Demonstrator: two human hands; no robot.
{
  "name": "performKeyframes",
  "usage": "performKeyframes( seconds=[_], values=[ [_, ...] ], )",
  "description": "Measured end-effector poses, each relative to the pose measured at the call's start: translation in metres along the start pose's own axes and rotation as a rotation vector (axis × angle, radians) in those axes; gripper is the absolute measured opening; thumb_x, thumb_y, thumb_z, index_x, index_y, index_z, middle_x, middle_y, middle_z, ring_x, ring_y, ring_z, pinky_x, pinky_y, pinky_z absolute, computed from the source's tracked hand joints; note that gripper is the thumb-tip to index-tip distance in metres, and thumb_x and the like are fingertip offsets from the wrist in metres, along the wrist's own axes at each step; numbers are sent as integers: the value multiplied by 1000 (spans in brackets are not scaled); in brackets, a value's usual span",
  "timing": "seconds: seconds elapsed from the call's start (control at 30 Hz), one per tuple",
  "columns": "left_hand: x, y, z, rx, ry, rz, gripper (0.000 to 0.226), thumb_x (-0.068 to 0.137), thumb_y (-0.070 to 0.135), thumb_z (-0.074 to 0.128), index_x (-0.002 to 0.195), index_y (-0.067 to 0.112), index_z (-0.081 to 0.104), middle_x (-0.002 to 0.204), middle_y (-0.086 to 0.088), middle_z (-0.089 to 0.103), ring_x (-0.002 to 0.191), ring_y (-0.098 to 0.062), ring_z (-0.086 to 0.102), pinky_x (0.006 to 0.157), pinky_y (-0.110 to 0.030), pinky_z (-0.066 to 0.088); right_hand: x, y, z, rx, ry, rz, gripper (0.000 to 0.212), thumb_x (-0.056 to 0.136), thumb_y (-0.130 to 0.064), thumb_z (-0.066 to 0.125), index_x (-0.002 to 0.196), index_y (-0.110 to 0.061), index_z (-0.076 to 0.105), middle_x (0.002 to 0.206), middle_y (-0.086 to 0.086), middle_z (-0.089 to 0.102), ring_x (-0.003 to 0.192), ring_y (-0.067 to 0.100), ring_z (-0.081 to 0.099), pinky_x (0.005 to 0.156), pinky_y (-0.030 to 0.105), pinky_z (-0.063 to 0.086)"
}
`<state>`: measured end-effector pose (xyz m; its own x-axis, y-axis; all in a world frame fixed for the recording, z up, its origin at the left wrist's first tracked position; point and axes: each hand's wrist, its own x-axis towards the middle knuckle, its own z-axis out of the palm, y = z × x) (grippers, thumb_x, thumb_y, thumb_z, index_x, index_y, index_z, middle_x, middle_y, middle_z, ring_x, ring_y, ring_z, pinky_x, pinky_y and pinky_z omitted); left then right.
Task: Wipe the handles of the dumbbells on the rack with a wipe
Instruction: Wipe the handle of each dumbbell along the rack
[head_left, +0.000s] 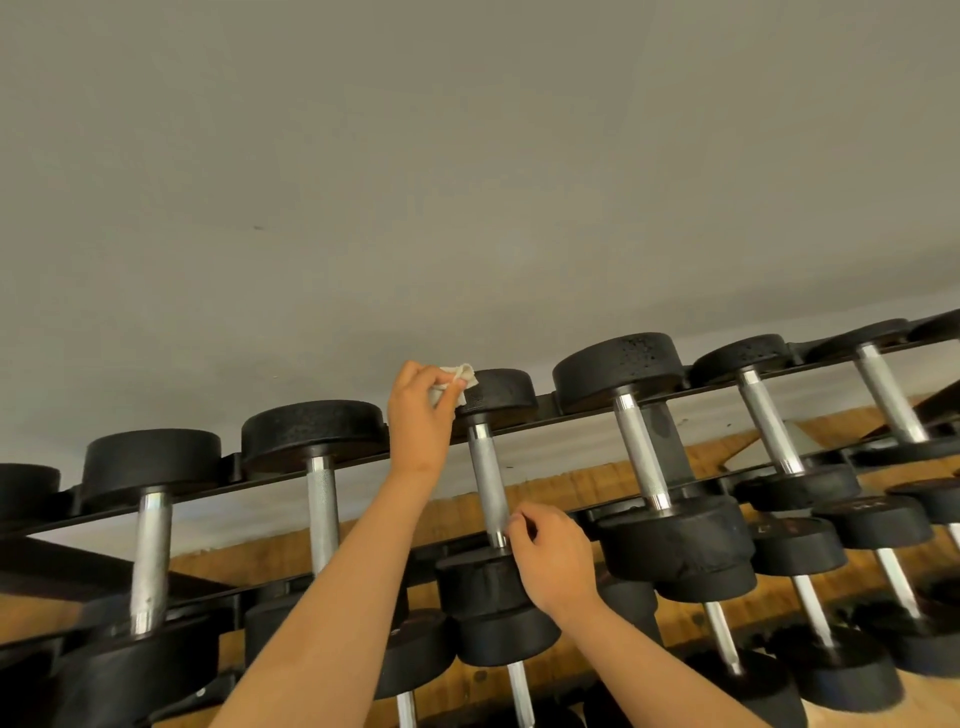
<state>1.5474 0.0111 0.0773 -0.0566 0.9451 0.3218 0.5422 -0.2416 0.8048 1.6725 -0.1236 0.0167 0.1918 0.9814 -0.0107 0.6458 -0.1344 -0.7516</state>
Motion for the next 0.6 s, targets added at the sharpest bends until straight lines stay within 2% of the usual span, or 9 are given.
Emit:
performKeyframes(
  seconds=[0.13, 0.33, 0.47, 0.6],
  values=[
    [-22, 0, 8, -12, 83, -31, 11, 90, 14, 67, 84, 5, 64, 91, 0, 50, 86, -13, 52, 74, -11, 40, 1, 1, 1, 19, 11, 14, 29, 94, -20, 50, 65, -24, 54, 63, -4, 56, 62, 10, 55, 55, 18, 42],
    [-17, -6, 0, -62, 76, -45, 8, 88, 13, 69, 81, 12, 65, 90, -1, 54, 86, -14, 52, 74, -3, 37, 0, 1, 1, 16, 2, 23, 27, 94, -20, 51, 69, -23, 56, 66, -6, 57, 64, 8, 55, 56, 15, 41],
    [-15, -2, 3, -64, 148, -96, 9, 88, 12, 69, 81, 8, 65, 89, -1, 54, 89, -14, 50, 74, -1, 35, 0, 1, 2, 32, 0, 30, 26, 95, -21, 51, 70, -21, 59, 66, -4, 58, 64, 9, 56, 58, 22, 46],
    [-39, -5, 13, -69, 231, -138, 7, 88, 15, 69, 84, 11, 66, 88, 1, 54, 93, -11, 47, 77, -7, 39, 0, 2, 1, 19, -2, 31, 26, 94, -22, 51, 71, -22, 60, 66, -6, 59, 66, 6, 56, 58, 17, 44]
  ],
)
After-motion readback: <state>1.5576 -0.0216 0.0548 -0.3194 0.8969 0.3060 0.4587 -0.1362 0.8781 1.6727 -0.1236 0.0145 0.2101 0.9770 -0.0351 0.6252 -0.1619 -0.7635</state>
